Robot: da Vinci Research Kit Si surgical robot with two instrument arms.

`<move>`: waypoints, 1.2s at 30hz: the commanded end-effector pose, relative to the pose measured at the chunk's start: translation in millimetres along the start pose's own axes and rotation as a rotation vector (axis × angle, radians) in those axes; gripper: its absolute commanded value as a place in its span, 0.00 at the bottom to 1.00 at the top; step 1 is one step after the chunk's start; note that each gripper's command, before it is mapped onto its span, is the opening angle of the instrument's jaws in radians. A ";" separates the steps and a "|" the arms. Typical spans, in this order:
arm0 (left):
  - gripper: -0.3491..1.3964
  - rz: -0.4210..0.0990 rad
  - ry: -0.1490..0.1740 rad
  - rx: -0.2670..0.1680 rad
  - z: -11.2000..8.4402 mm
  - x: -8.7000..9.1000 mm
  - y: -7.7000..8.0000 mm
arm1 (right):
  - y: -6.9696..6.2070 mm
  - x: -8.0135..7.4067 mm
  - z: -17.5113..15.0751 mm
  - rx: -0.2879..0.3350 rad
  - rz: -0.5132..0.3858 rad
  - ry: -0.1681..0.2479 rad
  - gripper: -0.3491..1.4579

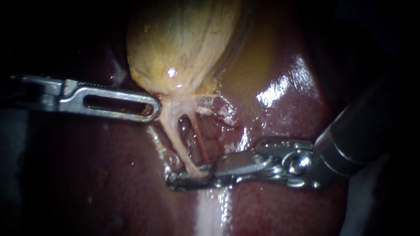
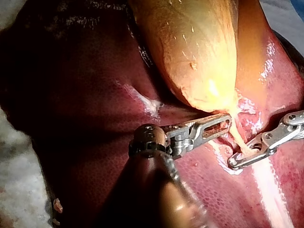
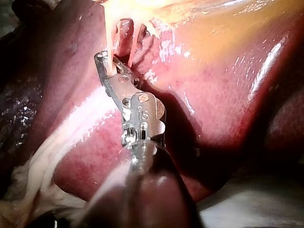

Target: Going back first clip left tube

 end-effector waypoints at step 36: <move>0.00 0.000 0.000 0.000 -0.1 0.0 0.0 | -0.1 2.1 0.5 -0.009 -0.390 0.042 0.47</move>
